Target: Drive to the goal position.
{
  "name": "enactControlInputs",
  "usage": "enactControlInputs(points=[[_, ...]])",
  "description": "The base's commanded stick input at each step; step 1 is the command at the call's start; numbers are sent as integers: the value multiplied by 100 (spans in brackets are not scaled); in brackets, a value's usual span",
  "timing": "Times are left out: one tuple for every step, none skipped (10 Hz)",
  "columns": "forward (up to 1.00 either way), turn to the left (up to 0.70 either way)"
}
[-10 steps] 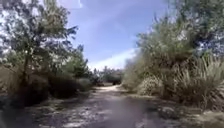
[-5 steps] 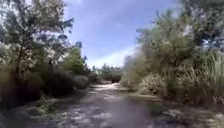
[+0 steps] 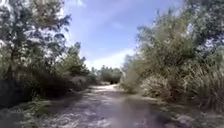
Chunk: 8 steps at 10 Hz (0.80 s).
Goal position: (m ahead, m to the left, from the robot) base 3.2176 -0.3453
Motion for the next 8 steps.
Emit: enactControlInputs(points=[[50, 0], [50, 0], [50, 0], [50, 0], [50, 0], [50, 0], [50, 0], [50, 0]])
